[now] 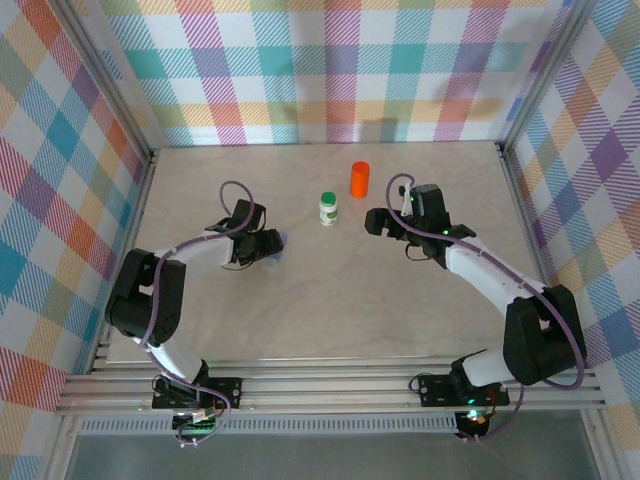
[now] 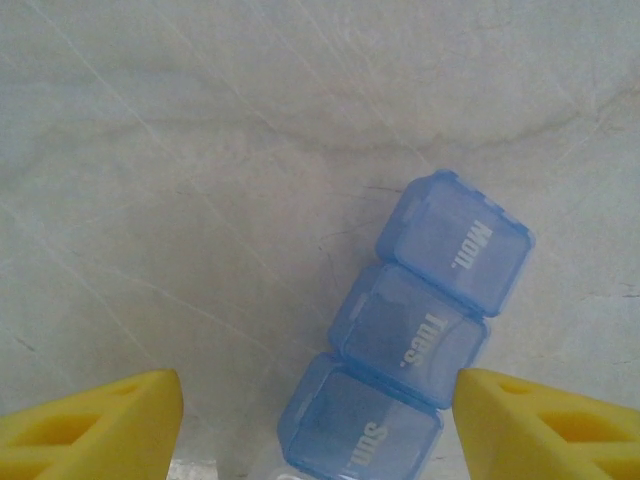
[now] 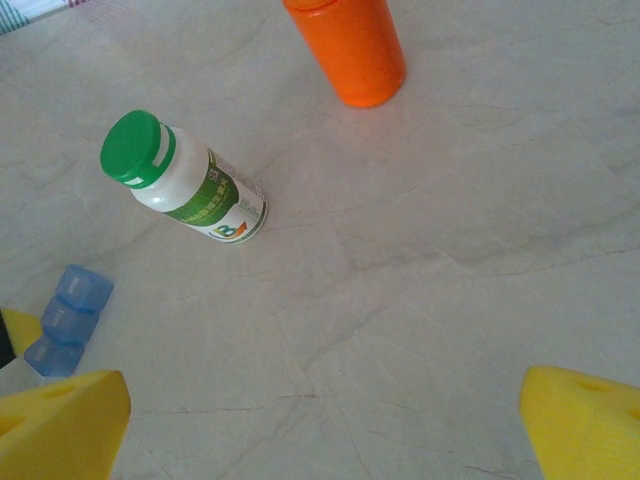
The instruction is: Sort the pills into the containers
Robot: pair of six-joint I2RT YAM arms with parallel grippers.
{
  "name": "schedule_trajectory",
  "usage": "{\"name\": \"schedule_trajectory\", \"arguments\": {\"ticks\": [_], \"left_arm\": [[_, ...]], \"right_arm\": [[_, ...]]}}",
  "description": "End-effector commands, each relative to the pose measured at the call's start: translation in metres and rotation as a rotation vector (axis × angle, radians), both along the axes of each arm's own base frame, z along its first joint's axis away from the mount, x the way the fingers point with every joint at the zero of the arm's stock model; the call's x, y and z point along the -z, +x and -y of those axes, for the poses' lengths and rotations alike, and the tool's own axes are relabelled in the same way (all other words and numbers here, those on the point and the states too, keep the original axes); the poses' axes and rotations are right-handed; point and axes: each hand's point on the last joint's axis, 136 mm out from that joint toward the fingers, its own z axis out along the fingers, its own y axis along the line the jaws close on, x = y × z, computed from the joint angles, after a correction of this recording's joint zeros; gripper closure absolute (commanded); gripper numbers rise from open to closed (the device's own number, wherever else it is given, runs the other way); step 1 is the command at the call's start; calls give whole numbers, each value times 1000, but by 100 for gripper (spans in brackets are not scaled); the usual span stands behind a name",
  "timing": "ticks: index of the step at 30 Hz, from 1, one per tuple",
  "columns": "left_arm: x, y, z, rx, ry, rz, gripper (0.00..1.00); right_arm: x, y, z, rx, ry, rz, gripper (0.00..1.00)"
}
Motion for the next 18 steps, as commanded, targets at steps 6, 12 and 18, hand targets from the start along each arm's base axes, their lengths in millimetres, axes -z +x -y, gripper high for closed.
{"name": "schedule_trajectory", "arguments": {"ticks": [6, 12, 18], "left_arm": [[-2, -8, 46, 76, -41, -2, 28], [-16, -11, 107, 170, -113, 51, 28], [-43, -11, 110, 129, -38, 132, 28]], "right_arm": [[-17, 2, -5, -9, 17, 43, 1], [-18, 0, 3, 20, 0, 57, 1], [-12, -7, 8, 16, -32, 49, 1]]}}
